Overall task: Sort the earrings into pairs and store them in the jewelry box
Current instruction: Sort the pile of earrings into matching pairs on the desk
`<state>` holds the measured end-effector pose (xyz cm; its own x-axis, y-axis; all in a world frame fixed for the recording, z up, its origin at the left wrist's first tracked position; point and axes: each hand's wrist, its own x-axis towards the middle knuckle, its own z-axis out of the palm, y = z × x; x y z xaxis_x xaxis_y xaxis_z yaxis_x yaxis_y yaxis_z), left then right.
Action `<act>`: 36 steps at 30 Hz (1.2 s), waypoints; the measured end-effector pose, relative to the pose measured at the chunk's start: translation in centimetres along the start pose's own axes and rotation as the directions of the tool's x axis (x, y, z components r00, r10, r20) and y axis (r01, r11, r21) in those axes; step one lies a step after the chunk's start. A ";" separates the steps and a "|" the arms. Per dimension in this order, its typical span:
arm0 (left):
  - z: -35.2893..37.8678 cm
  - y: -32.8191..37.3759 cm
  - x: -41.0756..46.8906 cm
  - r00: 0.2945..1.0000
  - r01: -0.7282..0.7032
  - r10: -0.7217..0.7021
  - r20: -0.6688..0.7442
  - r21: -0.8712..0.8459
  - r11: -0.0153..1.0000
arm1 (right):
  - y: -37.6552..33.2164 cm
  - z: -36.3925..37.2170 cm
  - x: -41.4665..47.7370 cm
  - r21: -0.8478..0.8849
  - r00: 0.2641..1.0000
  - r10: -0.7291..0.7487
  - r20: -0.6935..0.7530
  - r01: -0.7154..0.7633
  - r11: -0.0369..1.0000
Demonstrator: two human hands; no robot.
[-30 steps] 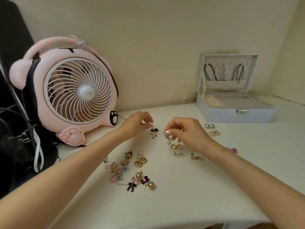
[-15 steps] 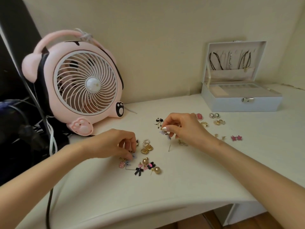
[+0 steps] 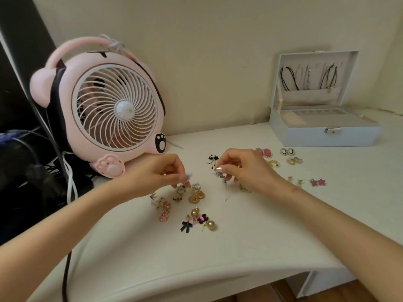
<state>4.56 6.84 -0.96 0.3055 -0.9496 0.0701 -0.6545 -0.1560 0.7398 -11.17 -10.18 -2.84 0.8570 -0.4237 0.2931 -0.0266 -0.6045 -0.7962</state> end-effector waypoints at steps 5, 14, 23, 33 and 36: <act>0.8 1.8 2.4 0.996 -0.046 0.037 -0.077 -0.120 0.992 | -0.4 -0.4 0.4 0.001 0.999 -0.004 -0.035 0.004 1.000; 3.1 0.4 4.7 0.970 -0.218 0.236 -0.060 0.212 0.952 | 0.3 -1.1 1.2 0.028 0.992 0.083 0.097 -0.086 0.996; 3.9 -1.6 5.4 0.946 -0.268 0.322 -0.045 0.449 0.852 | 1.9 0.0 3.6 -0.300 0.988 0.152 -0.025 -0.152 0.942; 4.6 -0.6 7.0 0.985 -0.112 0.169 -0.029 0.639 0.761 | 2.3 0.4 4.7 -0.392 0.984 0.172 -0.055 -0.179 0.902; 4.8 -0.6 7.8 0.985 -0.034 0.137 -0.104 0.663 0.748 | 2.2 0.4 4.8 -0.419 0.981 0.183 -0.055 -0.190 0.888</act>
<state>4.01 -1.79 -4.01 0.2831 -0.9286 0.2398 -0.9584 -0.2645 0.1075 -6.86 -13.27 -3.43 0.8078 -0.5642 0.1710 -0.4017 -0.7390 -0.5408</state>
